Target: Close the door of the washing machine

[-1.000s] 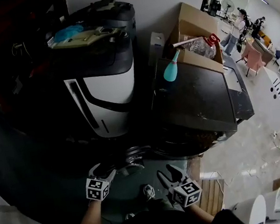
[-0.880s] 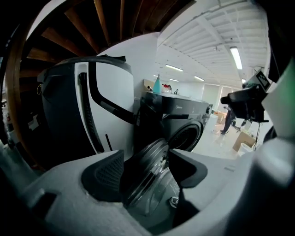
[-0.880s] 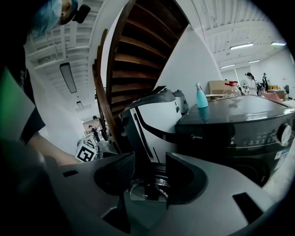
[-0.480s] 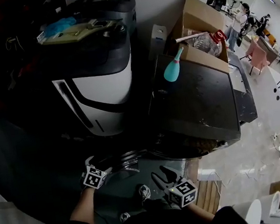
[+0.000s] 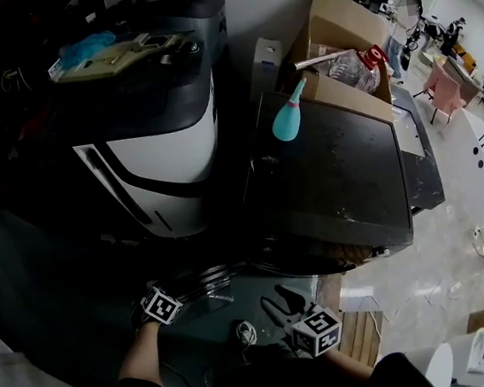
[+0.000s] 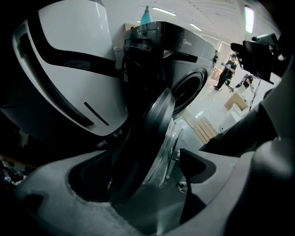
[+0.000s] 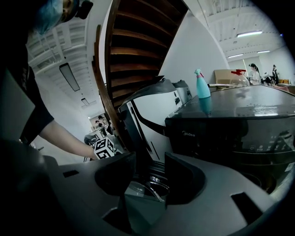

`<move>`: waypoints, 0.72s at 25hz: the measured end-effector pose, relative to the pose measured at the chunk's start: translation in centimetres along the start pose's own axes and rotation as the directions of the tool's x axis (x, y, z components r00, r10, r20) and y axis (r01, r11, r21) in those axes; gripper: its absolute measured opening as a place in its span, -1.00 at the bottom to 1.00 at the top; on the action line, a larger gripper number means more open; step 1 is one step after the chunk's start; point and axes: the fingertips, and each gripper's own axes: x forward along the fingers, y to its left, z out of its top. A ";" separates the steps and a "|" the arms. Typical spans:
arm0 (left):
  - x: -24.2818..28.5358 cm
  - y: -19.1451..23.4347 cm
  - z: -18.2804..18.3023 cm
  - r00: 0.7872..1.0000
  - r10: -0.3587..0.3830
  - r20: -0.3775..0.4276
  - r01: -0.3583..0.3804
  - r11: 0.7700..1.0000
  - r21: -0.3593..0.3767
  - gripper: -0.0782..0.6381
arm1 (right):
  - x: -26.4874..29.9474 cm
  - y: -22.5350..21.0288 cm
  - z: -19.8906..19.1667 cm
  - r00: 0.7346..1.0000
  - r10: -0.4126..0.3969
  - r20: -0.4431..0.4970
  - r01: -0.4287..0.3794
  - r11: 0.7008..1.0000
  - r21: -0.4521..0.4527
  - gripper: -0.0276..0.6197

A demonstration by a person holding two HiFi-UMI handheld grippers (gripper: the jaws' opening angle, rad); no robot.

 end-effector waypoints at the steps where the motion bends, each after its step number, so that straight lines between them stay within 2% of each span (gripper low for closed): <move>1: 0.0 -0.1 -0.1 1.000 0.001 -0.006 -0.001 1.000 0.004 0.50 | -0.2 -0.2 0.0 1.000 -0.004 0.004 0.004 1.000 0.002 -0.36; 8: 0.5 -2.4 -1.6 0.998 -0.027 -0.049 0.029 0.999 0.034 0.50 | -3.0 0.0 -1.3 0.998 -0.056 0.027 0.055 0.998 0.037 -0.36; 11: -0.3 -4.2 -1.3 0.999 -0.050 -0.010 0.051 0.996 0.067 0.50 | -4.3 1.0 -2.2 0.995 -0.097 0.039 0.094 0.993 0.068 -0.37; 14: -1.0 -6.4 -1.8 0.996 -0.088 0.002 0.087 0.992 0.095 0.50 | -5.7 2.5 -3.5 0.990 -0.130 0.045 0.125 0.987 0.099 -0.37; 18: -1.3 -10.4 -3.4 0.984 -0.177 -0.003 0.176 0.979 0.098 0.50 | -7.7 4.5 -5.7 0.982 -0.182 0.051 0.174 0.975 0.136 -0.37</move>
